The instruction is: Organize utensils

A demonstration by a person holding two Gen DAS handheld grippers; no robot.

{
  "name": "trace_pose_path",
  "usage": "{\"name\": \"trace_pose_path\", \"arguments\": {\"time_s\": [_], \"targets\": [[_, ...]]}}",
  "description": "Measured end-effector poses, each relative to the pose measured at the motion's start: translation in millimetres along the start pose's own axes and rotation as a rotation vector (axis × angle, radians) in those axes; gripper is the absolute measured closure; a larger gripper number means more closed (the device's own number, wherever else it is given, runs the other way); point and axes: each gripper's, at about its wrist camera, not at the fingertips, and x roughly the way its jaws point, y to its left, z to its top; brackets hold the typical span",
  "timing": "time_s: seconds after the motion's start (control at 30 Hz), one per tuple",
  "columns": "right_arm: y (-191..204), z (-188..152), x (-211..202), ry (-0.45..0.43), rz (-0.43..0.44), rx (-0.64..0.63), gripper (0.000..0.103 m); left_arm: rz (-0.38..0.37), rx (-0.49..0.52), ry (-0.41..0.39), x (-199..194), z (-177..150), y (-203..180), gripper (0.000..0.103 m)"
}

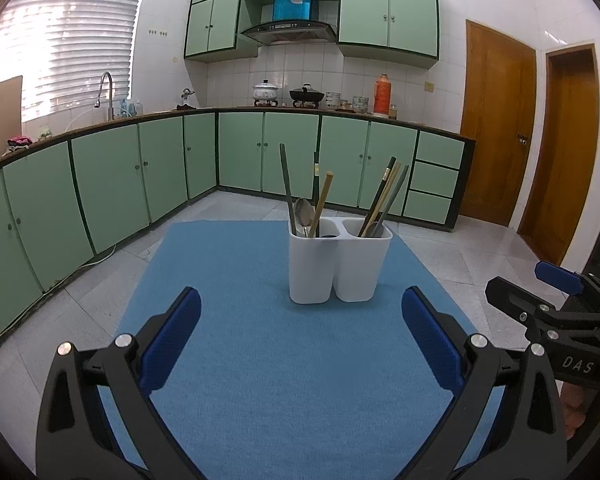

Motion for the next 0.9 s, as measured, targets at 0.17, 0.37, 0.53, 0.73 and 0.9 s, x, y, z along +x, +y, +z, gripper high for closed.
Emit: {"name": "trace_pose_path", "arguments": {"time_s": [0.17, 0.37, 0.53, 0.73, 0.9], "targets": [[0.0, 1.4, 0.1, 0.0, 0.001, -0.003, 0.006, 0.0, 0.0, -0.003, -0.5, -0.1, 0.2, 0.006], [0.6, 2.5, -0.6, -0.004, 0.001, -0.005, 0.006, 0.002, -0.001, -0.006, -0.2, -1.4, 1.2, 0.006], [1.6, 3.7, -1.4, -0.006, 0.003, -0.007, 0.006, 0.002, -0.001, -0.01, -1.3, -3.2, 1.8, 0.006], [3.7, 5.3, -2.2, -0.009, 0.006, -0.011, 0.006, 0.002, -0.001, -0.009, -1.3, -3.9, 2.1, 0.006], [4.1, 5.4, -2.1, -0.009, 0.006, -0.011, 0.006, 0.002, -0.008, -0.01, -2.6, -4.2, 4.3, 0.006]]}}
